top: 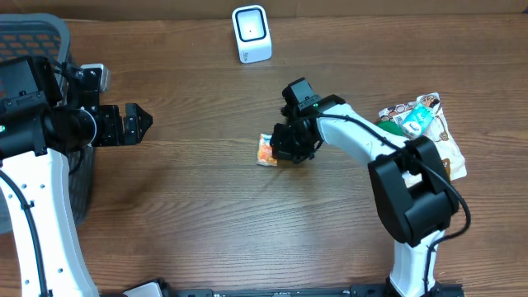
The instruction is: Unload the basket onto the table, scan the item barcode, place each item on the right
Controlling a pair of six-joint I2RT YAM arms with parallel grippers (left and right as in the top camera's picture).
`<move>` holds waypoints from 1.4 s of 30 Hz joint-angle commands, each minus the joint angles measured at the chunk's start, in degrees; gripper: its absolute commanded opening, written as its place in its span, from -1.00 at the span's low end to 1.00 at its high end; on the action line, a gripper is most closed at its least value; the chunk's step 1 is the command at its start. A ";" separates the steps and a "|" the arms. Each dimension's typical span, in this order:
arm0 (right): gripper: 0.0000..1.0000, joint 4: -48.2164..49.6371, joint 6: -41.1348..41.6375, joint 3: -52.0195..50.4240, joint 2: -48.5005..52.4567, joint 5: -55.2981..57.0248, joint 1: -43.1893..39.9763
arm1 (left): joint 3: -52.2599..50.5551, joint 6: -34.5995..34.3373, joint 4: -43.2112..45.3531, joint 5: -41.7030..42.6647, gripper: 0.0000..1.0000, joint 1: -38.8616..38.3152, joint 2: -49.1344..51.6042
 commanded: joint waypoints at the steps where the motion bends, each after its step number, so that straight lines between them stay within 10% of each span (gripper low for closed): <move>1: -0.92 -4.72 -1.92 6.80 -6.08 13.00 2.12 | -0.15 0.87 0.02 0.00 1.00 0.26 0.35; 14: -0.92 -19.71 2.62 11.50 1.66 56.65 14.73 | -0.15 0.85 0.02 0.00 1.00 0.26 0.35; 31: -0.75 -18.97 -6.47 11.50 7.74 56.83 21.44 | -0.15 0.85 0.02 0.00 1.00 0.26 0.35; 42: 0.43 -17.16 -8.81 11.54 7.74 59.43 30.21 | -0.15 0.87 0.02 0.00 0.99 0.26 0.35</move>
